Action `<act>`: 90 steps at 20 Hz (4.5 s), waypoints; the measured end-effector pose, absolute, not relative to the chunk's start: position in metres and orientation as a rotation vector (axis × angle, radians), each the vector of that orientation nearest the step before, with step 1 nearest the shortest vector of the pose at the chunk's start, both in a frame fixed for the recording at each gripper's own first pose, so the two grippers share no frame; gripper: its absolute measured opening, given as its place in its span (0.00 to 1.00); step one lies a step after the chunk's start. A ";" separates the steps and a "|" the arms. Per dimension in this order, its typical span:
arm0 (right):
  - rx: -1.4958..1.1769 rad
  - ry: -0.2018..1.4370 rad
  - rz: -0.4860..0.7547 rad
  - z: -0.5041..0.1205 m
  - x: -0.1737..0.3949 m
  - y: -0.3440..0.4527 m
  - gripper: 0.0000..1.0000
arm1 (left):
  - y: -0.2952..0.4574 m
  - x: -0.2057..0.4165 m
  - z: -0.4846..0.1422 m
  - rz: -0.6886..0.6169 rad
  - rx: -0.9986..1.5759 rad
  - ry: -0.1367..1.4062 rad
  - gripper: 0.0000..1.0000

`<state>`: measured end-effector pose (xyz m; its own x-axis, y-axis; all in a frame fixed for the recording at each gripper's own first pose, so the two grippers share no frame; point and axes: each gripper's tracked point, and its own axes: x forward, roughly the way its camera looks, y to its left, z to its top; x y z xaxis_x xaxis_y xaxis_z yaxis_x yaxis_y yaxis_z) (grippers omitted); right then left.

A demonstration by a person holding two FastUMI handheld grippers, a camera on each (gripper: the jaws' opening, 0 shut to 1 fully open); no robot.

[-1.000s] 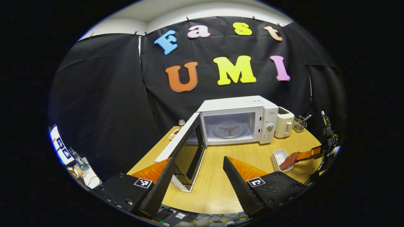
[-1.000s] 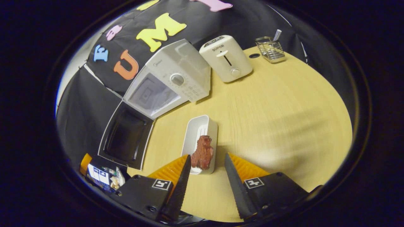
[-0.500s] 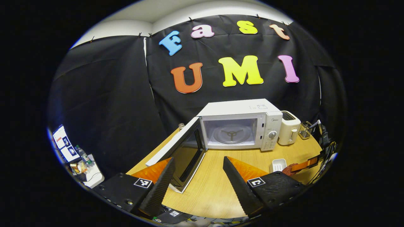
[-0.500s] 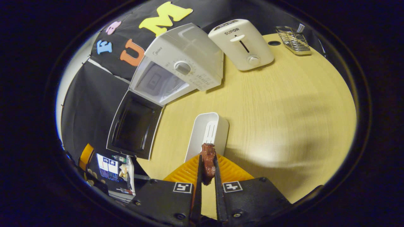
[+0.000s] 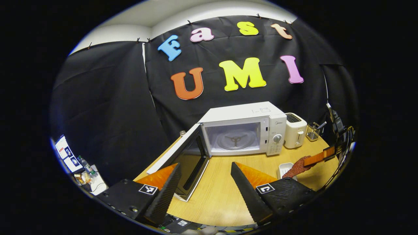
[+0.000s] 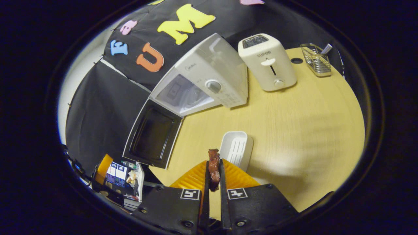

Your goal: Open the microwave oven with the left hand, put the food in, and close the microwave oven.

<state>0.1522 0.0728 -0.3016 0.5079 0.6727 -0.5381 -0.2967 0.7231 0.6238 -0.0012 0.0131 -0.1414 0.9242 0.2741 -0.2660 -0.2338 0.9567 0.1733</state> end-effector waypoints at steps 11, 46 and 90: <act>0.671 0.598 0.460 -0.254 0.195 0.185 0.17 | 0.009 0.015 -0.134 -0.057 0.140 0.269 0.89; 0.705 0.197 -0.063 -0.345 0.447 0.344 0.46 | 0.110 0.007 -0.204 -0.185 0.095 0.301 0.93; -0.027 0.194 0.035 -0.118 0.070 0.149 0.98 | 0.217 -0.013 -0.125 0.073 0.100 0.120 0.93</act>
<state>0.0695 0.1492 -0.1180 0.9806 0.0317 -0.1932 -0.0369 0.9990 -0.0235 -0.0133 0.2167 -0.1252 0.9902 0.0781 -0.1161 -0.0662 0.9924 0.1034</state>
